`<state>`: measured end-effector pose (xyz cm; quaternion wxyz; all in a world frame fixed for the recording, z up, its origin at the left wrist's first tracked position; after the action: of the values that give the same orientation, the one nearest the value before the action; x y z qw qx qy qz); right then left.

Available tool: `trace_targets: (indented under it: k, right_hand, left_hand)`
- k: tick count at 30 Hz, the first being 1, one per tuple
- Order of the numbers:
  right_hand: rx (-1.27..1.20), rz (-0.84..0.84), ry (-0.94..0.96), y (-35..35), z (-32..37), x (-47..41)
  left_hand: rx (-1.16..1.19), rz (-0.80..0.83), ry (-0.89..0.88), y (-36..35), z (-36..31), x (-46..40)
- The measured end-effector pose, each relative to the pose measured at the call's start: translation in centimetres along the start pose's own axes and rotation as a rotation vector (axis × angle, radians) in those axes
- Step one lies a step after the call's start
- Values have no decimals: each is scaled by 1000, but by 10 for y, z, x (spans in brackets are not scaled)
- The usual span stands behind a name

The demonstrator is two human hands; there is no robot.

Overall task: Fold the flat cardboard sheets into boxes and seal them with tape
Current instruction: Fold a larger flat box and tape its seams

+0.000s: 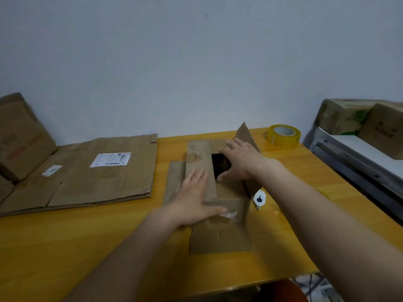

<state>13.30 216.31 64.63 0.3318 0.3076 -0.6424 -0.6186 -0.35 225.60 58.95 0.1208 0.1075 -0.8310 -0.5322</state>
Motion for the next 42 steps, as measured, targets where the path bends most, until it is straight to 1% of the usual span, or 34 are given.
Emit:
trace_targets:
  k: [2, 3, 4, 5, 7, 8, 9, 10, 11, 12, 14, 16, 18, 20, 22, 23, 24, 27, 29, 31, 32, 33, 35, 37, 39, 41, 42]
  right_hand:
    - [26, -187, -80, 12, -8, 16]
    - [-25, -276, -147, 17, -14, 24]
    - [-142, -323, -212, 19, -20, 32]
    - [-348, -325, -253, 17, -23, 38]
    - [-853, -224, -222, 5, -18, 49]
    - [-972, -151, -176, -3, -9, 54]
    - [-946, -81, -126, -12, -1, 56]
    - [-862, -35, -91, -21, 5, 56]
    - [-768, -29, -74, -30, 9, 54]
    - [-707, -51, -78, -37, 10, 53]
    - [-683, -128, -153, -44, 6, 52]
    - [-667, -205, -271, -46, -4, 53]
    - [-661, -297, -324, -47, -13, 57]
    - [-666, -382, -294, -47, -15, 60]
    - [-649, -404, -213, -48, -14, 63]
    - [-650, -398, -168, -48, -13, 64]
    - [-660, -384, -119, -48, -12, 64]
    - [-705, -347, -20, -47, -8, 62]
    - [-841, -418, -57, -44, -11, 62]
    - [-1043, -554, -193, -40, -24, 63]
    - [-1089, -607, -282, -40, -31, 65]
    - [-1092, -624, -370, -43, -36, 66]
    - [-1100, -555, -467, -54, -41, 66]
    - [-1161, -463, -459, -62, -38, 63]
    - [-1249, -463, -430, -57, -36, 60]
    - [-1315, -459, -429, -51, -41, 57]
    - [-1302, -426, -434, -50, -45, 56]
  left_hand:
    - [-80, -61, 15, -12, 4, -3]
    - [-73, -78, 40, -15, 5, -5]
    - [-55, -82, 76, -17, 6, -6]
    - [-39, -79, 117, -17, 6, -6]
    - [-28, -67, 184, -17, 5, -5]
    - [-33, -66, 205, -16, 3, -3]
    - [-49, -69, 221, -15, 1, -1]
    - [-77, -75, 228, -14, -3, 2]
    - [-109, -84, 227, -15, -8, 6]
    - [-136, -96, 214, -16, -13, 12]
    - [-151, -126, 148, -20, -26, 27]
    - [-151, -122, 51, -27, -37, 44]
    - [-172, -104, -61, -34, -46, 59]
    - [-235, -144, -181, -27, -48, 66]
    - [-294, -181, -300, -7, -40, 60]
    - [-334, -170, -347, 4, -32, 52]
    - [-380, -121, -358, 14, -22, 42]
    - [-440, 118, -243, 22, 4, 21]
    - [-445, 176, -185, 9, 10, 19]
    - [-436, 131, -139, -3, 11, 21]
    - [-429, 92, -109, -7, 11, 23]
    - [-427, 52, -72, -10, 10, 24]
    - [-422, -19, 27, -14, 2, 27]
    - [-406, -84, 132, -20, -15, 26]
    - [-378, -136, 181, -26, -36, 22]
    - [-368, -147, 146, -32, -52, 18]
    - [-370, -138, 104, -34, -55, 17]
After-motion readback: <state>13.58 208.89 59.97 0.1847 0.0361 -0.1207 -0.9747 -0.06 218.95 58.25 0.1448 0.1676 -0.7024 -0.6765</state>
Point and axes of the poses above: each hand's wrist, its own x-axis away from the middle knuckle, its own y-axis out of the back of the hand, z = x × y, the point moved 3 cm from there along -x, towards the middle knuckle, and after that the axes turned 5 degrees about y, right-handed, at the moved point
